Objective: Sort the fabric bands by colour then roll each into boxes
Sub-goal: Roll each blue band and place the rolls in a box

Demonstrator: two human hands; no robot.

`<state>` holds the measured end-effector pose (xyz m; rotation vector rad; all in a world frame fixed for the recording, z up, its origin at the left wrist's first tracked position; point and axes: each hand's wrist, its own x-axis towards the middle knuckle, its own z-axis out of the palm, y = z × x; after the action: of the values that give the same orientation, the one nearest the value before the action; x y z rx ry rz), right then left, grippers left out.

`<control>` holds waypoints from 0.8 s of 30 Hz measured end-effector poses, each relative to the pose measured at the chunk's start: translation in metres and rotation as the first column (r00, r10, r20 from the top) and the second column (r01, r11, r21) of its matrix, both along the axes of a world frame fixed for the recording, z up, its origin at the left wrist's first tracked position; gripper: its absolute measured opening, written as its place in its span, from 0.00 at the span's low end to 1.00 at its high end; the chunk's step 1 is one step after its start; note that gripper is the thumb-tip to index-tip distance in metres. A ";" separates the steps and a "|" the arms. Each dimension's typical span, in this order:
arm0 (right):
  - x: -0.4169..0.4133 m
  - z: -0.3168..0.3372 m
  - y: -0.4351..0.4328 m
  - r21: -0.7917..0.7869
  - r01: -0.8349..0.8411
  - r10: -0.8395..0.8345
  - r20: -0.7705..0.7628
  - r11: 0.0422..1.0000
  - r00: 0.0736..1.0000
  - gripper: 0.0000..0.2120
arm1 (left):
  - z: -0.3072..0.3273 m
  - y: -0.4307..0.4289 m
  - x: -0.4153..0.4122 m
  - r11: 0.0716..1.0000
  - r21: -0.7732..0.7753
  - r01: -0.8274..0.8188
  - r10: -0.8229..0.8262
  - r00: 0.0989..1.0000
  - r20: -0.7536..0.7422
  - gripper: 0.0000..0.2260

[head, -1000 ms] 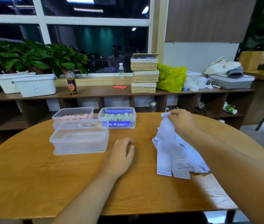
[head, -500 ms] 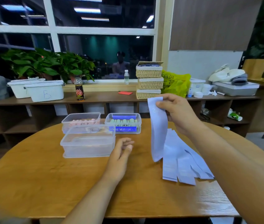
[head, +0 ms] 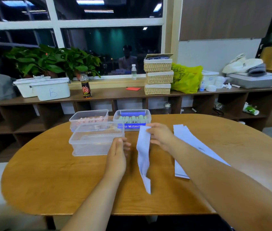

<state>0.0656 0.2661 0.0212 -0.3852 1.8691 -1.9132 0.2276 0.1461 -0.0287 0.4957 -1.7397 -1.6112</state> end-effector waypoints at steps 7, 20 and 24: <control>-0.018 -0.020 -0.003 0.243 0.111 -0.048 -0.254 0.964 0.966 0.12 | -0.006 0.000 0.008 0.969 -0.229 0.096 -0.046 0.976 0.215 0.09; -0.006 -0.041 -0.008 0.445 0.072 0.138 -0.422 0.893 0.896 0.16 | 0.007 0.014 0.040 0.942 -0.280 0.185 -0.083 0.937 0.340 0.10; 0.014 -0.048 0.008 0.414 0.071 0.142 -0.461 0.908 0.876 0.18 | 0.007 0.017 0.055 0.939 -0.259 0.224 -0.129 0.932 0.340 0.12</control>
<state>0.0791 0.2737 -0.0265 -0.8044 2.5024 -1.4032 0.2830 0.1631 -0.0213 0.4823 -2.2842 -1.4105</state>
